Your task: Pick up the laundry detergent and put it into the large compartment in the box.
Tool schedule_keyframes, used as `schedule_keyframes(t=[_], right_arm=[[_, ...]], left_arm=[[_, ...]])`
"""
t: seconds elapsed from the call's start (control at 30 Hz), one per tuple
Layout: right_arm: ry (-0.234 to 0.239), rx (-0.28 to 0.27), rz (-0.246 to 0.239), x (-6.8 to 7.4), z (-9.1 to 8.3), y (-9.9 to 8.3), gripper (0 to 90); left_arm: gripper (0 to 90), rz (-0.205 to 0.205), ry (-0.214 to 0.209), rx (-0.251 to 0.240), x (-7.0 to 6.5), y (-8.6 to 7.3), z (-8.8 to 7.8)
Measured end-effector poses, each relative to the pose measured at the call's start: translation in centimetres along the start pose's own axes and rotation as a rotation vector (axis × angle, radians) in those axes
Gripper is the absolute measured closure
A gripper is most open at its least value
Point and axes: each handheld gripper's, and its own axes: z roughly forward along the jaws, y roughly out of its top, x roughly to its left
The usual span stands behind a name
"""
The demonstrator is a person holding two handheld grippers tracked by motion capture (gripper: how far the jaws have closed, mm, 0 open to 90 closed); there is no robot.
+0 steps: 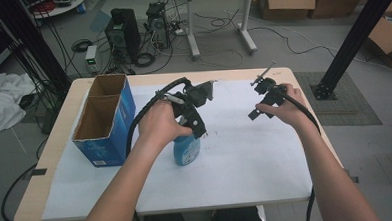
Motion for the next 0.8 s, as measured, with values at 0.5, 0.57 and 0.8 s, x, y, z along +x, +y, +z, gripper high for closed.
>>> schedule_keyframes(t=[0.5, 0.57, 0.8], right_arm=[[0.003, 0.001, 0.0, 0.0, 0.0, 0.0, 23.6], [0.001, 0.0, -0.001, 0.0, 0.0, 0.0, 23.7], [0.0, -0.001, 0.004, -0.1, -0.2, -0.2, 23.7]], left_arm=[[10.3, -0.001, 0.006, 0.023, -0.3, 0.0, 1.9], [11.0, 0.001, 0.011, 0.025, -0.4, 0.0, 2.1], [12.5, -0.01, 0.016, 0.033, -0.4, 0.1, 2.4]])
